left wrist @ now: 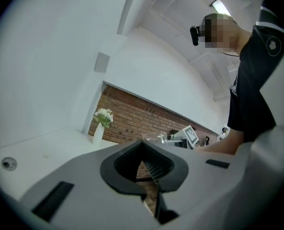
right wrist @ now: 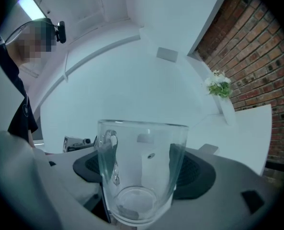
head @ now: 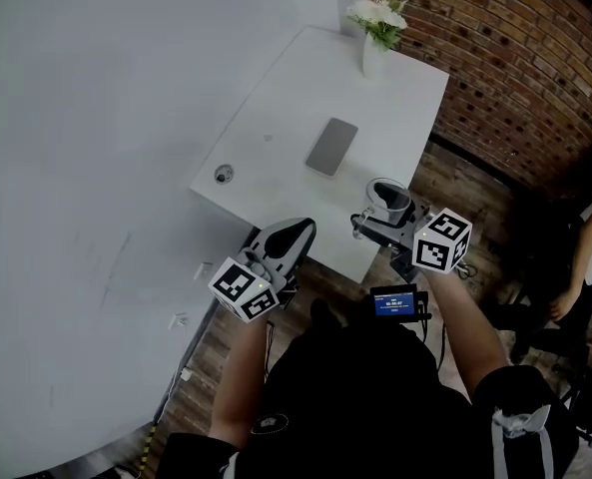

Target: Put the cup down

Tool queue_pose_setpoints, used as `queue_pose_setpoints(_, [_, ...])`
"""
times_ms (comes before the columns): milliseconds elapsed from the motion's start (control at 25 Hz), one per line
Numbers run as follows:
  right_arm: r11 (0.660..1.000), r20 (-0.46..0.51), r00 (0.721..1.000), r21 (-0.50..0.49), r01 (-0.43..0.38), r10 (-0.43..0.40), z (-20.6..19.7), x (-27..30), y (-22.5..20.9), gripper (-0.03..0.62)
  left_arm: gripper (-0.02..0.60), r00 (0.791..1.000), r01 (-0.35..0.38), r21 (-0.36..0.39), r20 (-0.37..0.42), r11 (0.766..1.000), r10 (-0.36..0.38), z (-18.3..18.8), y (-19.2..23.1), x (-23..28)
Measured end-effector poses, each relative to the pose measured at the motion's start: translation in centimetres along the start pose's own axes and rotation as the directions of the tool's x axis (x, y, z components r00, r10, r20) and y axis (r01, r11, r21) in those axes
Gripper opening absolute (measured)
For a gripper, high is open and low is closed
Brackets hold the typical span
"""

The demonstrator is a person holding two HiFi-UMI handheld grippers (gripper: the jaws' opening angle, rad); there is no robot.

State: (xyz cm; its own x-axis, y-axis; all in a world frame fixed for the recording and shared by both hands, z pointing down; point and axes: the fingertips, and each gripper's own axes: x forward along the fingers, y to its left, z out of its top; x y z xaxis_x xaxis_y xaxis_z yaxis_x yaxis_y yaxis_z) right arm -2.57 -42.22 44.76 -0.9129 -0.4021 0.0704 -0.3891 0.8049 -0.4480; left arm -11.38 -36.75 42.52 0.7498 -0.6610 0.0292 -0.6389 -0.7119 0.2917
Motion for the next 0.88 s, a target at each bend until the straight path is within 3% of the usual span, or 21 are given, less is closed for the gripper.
queue_pose_setpoints(320, [1.000, -0.080, 0.997, -0.004, -0.003, 0.003, -2.2, 5.6, -5.2, 0.405, 0.008, 0.999, -0.036, -0.017, -0.027, 0.999, 0.036, 0.0, 2.0, 0.5])
queue_pose_setpoints(600, [0.992, -0.120, 0.989, -0.107, 0.074, -0.087, -4.5, 12.3, -11.6, 0.405, 0.009, 0.998, -0.060, -0.026, -0.031, 0.998, 0.060, -0.5, 3.5, 1.1])
queue_pose_setpoints(880, [0.968, -0.161, 0.972, -0.215, 0.132, -0.168, -6.0, 18.4, -16.7, 0.405, 0.008, 0.990, -0.135, -0.066, -0.038, 0.989, 0.133, -1.6, 5.3, -0.6])
